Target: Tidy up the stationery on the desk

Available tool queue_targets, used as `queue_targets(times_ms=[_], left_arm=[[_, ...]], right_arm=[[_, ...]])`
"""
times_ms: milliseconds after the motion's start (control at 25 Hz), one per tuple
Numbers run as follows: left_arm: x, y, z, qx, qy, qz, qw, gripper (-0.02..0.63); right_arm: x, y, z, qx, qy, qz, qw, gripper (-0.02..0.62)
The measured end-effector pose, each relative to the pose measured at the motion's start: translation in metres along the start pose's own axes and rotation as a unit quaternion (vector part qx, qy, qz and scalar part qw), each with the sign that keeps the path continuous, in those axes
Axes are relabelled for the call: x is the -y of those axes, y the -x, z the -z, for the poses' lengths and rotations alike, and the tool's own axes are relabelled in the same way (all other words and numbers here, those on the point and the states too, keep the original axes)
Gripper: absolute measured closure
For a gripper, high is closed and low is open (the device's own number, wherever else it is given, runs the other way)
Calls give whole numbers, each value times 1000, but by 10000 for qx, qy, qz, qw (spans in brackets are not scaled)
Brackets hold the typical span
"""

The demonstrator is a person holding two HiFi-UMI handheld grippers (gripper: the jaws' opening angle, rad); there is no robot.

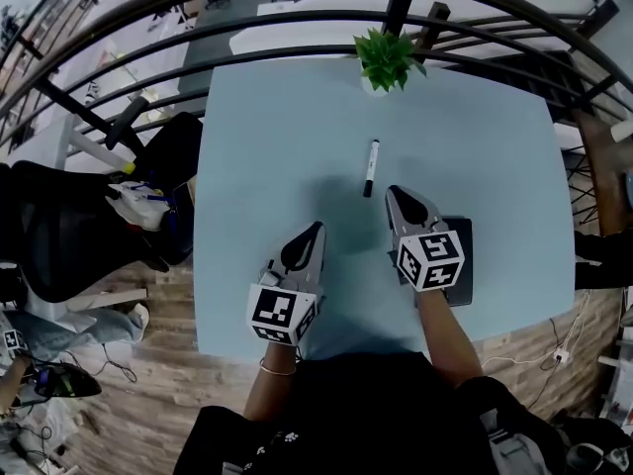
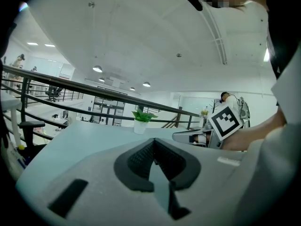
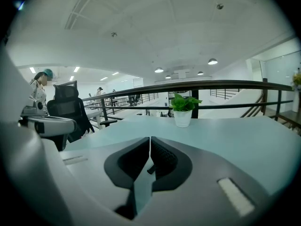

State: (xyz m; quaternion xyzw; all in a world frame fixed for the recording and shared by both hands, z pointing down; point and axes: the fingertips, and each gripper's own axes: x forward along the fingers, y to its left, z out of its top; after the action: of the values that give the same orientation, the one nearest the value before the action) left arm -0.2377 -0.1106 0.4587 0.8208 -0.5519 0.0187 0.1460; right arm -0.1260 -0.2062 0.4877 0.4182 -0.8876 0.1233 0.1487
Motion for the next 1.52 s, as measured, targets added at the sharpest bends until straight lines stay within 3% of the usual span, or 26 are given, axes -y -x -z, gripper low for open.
queue_targets(times_ms=[680,1520], left_arm=[[-25,-9,11,-1,294,90,9995,614],[-50,-14,25,-108,441,-20,9990,612]], right_arm=[[8,-53,20,-435,-178,200,9987,577],[26,-103,64,-1368,-156,562,9889,469]])
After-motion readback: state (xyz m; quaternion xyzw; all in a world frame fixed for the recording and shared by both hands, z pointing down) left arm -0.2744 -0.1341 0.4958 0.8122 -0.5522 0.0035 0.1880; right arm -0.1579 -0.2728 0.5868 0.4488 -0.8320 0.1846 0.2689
